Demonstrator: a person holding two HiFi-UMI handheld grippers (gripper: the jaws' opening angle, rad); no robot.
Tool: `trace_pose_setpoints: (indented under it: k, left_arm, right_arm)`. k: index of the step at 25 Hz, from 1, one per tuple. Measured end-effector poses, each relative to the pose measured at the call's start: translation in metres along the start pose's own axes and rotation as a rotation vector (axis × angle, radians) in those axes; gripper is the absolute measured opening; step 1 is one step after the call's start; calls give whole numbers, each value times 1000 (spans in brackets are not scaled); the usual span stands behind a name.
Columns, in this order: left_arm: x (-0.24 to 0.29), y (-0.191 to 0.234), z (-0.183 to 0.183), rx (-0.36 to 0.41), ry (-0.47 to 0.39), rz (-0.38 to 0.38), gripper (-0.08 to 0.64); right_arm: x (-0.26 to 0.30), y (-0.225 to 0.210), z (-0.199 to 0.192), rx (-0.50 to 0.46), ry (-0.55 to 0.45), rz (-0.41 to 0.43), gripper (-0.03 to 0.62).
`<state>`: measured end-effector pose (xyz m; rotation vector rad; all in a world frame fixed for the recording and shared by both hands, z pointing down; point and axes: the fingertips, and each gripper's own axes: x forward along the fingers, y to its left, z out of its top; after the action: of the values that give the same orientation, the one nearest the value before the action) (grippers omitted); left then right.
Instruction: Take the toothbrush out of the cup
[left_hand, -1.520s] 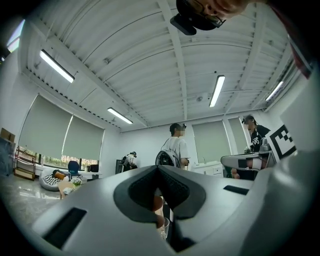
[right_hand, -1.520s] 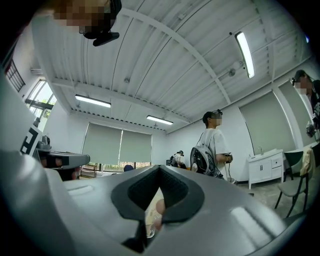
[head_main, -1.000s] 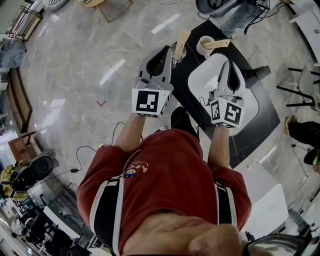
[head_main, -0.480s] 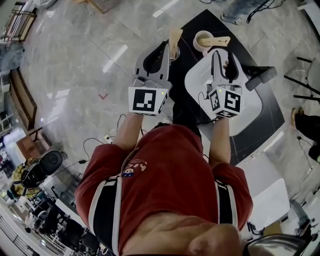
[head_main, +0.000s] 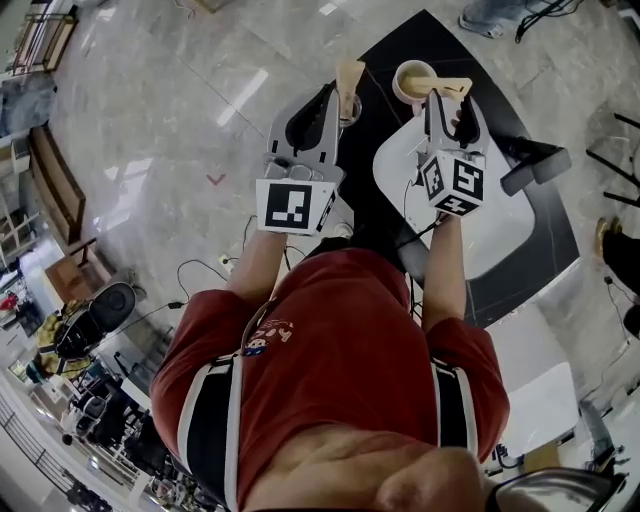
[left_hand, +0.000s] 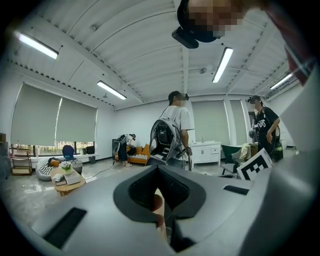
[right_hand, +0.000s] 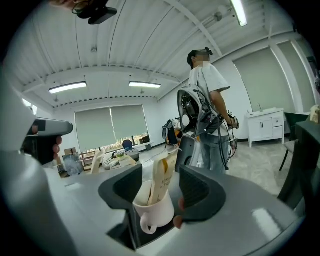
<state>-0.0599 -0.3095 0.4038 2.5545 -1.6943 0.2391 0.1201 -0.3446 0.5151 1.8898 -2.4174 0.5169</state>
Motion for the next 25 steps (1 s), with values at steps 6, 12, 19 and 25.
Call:
trace_pose_setpoints:
  k: [6,12,19,25]
  left_arm:
    - [10,4,-13,4,35,17,5]
    - [17,6,-20,4,59,29,5]
    - [20,5,-21,12,68,36,5]
    - [18,3,-16,16,60,49,6]
  right_arm:
    - [22,0,-19,9,34,22,232]
    - [30,2,-22,-25,32,16,158]
    - [33,7,-20,-43,22,33,80]
    - [29,13,-11,-52,-2,51,67]
